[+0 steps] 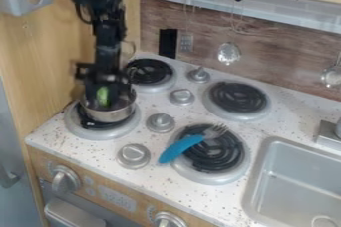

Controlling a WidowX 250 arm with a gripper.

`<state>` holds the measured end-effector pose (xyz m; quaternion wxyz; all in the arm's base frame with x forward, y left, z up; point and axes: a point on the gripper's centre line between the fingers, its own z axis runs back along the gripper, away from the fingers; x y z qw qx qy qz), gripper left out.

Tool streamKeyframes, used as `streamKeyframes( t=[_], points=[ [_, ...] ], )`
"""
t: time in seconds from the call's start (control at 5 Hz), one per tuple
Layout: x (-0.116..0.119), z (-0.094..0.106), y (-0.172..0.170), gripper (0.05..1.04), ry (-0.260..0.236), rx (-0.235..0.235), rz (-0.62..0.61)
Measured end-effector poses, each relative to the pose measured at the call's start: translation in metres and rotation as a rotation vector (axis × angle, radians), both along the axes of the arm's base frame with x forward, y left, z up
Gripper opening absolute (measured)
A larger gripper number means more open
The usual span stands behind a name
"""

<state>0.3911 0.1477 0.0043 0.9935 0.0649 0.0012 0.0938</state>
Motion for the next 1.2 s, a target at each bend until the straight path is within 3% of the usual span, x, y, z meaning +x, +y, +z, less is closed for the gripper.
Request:
streamKeyframes(
  t=[0.2,0.4,0.6,0.8,1.0,1.2],
  points=[
    [0.017,0.036,-0.035,0.504,-0.102,0.013,-0.11],
    [0.024,0.04,-0.068,0.504,-0.106,-0.028,-0.222],
    [0.026,0.04,-0.091,0.504,-0.083,-0.052,-0.319],
    [0.035,0.006,-0.116,0.504,0.01,-0.079,-0.405],
    [0.035,-0.018,-0.118,0.504,0.086,-0.094,-0.421],
    [0.031,-0.029,-0.119,0.504,0.115,-0.097,-0.43]
  ],
)
